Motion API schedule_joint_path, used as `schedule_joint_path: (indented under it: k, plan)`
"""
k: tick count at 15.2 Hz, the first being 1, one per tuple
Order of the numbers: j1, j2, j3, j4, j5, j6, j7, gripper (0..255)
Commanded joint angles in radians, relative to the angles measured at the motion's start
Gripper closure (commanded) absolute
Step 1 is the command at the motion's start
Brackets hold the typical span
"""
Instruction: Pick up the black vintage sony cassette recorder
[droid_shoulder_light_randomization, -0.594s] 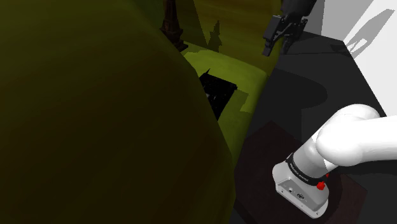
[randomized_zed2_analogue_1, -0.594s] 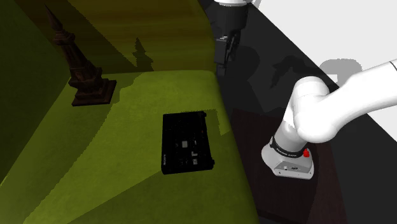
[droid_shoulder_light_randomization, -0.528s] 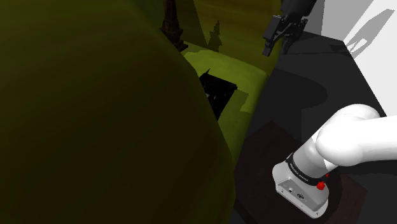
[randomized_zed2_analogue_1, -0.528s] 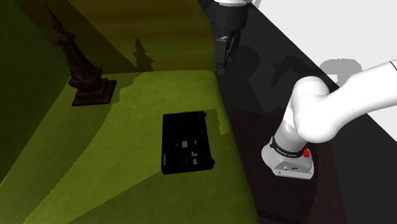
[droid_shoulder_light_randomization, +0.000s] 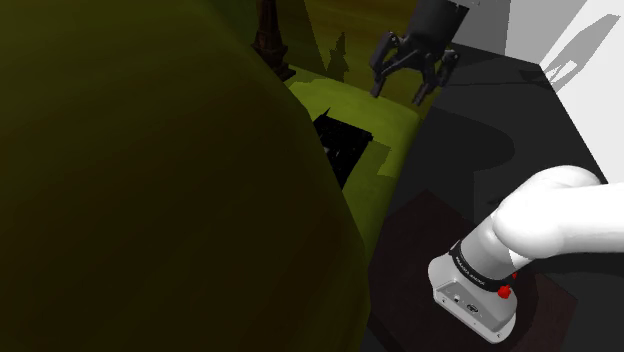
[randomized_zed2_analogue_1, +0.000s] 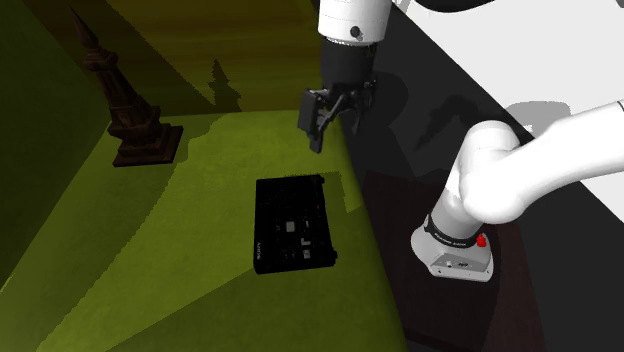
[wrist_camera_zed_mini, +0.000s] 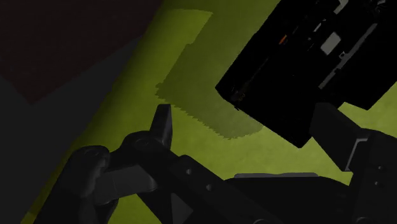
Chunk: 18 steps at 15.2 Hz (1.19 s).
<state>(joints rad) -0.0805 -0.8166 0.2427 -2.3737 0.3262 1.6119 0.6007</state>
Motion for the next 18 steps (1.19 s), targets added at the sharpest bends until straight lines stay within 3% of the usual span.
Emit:
schedule_joint_path:
  k: [1,9,18]
  plan:
    - [-0.025,0.008,0.062,-0.005,0.057,0.052,0.144,0]
    - [-0.172,0.140,0.324,0.075,0.188,0.277,0.659,0]
    - [-0.162,0.141,0.355,-0.020,0.219,0.373,0.639,0]
